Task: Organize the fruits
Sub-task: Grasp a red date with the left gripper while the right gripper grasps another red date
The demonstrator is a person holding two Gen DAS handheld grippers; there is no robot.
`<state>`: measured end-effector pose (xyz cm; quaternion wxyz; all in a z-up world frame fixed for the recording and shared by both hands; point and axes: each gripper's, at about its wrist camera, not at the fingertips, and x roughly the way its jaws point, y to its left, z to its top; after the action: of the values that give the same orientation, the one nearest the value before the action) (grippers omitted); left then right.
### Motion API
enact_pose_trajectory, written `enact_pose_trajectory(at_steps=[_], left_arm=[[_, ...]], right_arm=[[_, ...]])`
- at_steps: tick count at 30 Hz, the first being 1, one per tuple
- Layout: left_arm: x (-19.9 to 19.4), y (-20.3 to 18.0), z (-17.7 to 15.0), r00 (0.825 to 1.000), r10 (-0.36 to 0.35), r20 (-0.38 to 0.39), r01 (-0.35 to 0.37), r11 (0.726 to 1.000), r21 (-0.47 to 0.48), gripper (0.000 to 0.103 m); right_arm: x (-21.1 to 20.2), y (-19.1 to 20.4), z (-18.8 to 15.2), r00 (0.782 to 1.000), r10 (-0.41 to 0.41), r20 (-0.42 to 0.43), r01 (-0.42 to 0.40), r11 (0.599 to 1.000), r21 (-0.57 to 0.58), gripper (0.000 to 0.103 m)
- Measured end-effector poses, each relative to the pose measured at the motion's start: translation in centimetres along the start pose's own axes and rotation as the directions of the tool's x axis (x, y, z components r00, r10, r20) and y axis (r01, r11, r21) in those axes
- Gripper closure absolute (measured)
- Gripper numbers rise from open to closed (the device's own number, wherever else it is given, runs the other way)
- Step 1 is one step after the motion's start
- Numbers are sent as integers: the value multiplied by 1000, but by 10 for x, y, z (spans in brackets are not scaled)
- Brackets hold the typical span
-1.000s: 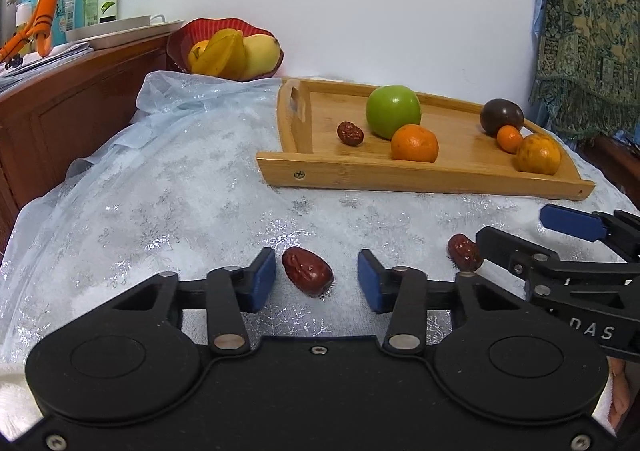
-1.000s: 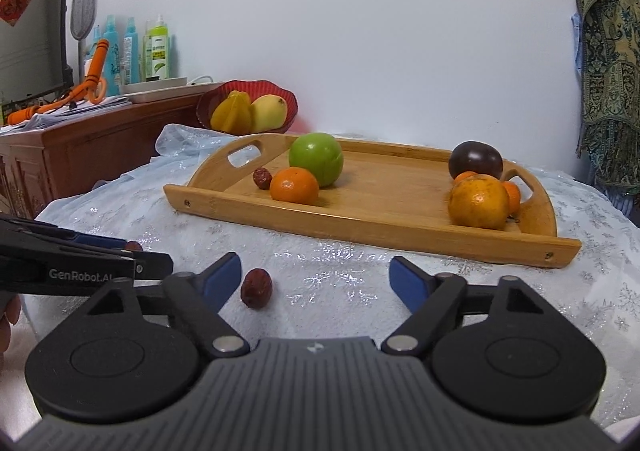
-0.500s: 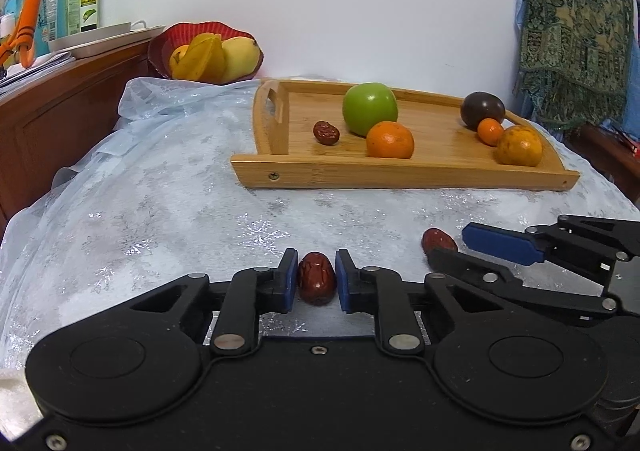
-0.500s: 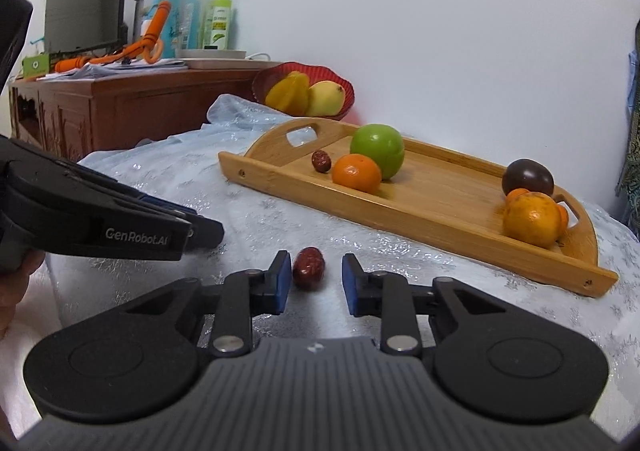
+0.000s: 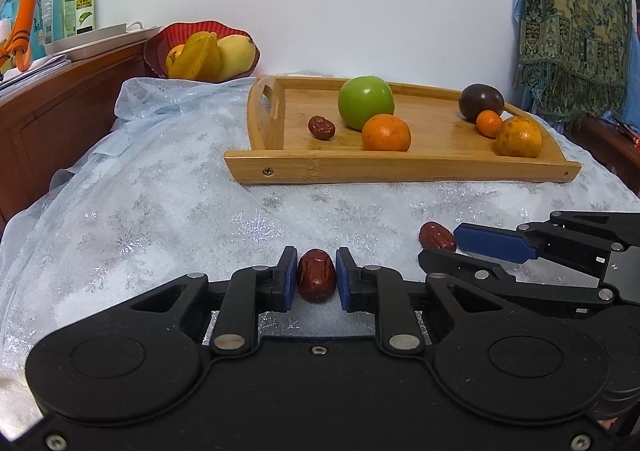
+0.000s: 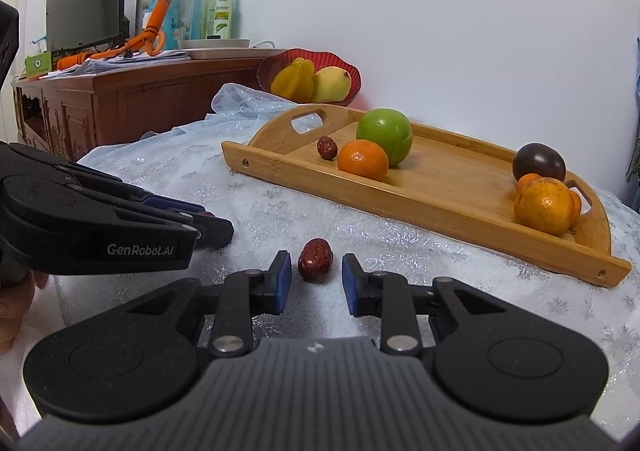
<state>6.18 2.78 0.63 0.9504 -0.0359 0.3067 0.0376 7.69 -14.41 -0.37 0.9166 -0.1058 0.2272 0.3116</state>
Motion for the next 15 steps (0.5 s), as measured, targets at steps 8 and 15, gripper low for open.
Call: enact_pose_trajectory(at_steps=[8,15], left_arm=[[1,-2,-1,1000,7,4,-7,1000,13,83],[1,-3,-1,1000,7,3,-7,1000,15,83]], right_arm=[[6,-5,3,999,32,-27,-31,999,31,61],[7,-4,2,999,31,-27,-30,999,35,61]])
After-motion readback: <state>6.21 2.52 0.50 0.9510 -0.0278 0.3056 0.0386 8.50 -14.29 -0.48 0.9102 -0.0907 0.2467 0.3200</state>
